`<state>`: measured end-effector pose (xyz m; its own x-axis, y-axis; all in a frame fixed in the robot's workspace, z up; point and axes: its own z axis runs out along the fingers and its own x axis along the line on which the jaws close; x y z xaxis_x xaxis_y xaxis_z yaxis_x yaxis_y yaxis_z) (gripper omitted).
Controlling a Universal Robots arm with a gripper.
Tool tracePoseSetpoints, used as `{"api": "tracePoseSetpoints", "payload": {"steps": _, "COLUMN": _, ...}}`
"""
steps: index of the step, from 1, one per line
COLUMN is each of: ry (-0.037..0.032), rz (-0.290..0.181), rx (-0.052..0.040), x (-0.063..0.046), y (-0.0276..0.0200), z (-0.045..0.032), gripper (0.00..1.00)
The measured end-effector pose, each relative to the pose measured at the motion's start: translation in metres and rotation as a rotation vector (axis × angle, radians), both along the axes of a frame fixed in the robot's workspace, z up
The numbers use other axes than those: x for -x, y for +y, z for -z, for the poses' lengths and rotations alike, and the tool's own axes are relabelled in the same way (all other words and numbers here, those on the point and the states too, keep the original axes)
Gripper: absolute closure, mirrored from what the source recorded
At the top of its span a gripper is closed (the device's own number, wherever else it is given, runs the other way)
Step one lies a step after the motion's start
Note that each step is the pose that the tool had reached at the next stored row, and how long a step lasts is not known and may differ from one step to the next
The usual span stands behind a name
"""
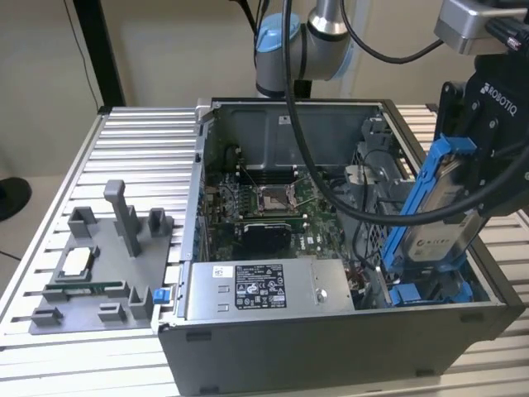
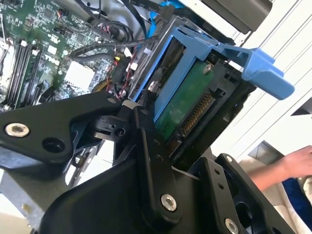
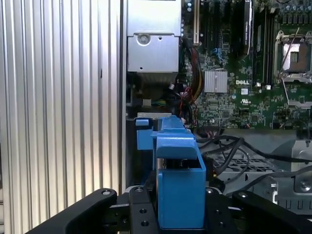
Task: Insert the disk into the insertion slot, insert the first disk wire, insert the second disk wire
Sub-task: 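Insert the disk into the insertion slot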
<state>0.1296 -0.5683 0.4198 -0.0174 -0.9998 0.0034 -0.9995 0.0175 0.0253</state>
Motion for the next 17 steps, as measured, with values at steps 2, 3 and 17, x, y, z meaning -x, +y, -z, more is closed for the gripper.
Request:
{"api": "tracePoseSetpoints", "payload": {"steps": 2, "ry": -0.0001, "rz": 0.000, "rx": 0.0000, "x": -0.002, "y": 0.0000, "z": 0.0034, "gripper": 1.00}}
{"api": "tracePoseSetpoints", "payload": {"steps": 3, "ry": 0.0000, "rz": 0.000, "rx": -0.0001, "x": -0.003, "y": 0.0000, "z": 0.0053, "gripper": 1.00}}
{"api": "tracePoseSetpoints", "payload": {"steps": 17, "ry": 0.0000, "rz": 0.000, "rx": -0.0004, "x": -0.003, "y": 0.0000, "z": 0.0276, "gripper": 1.00}}
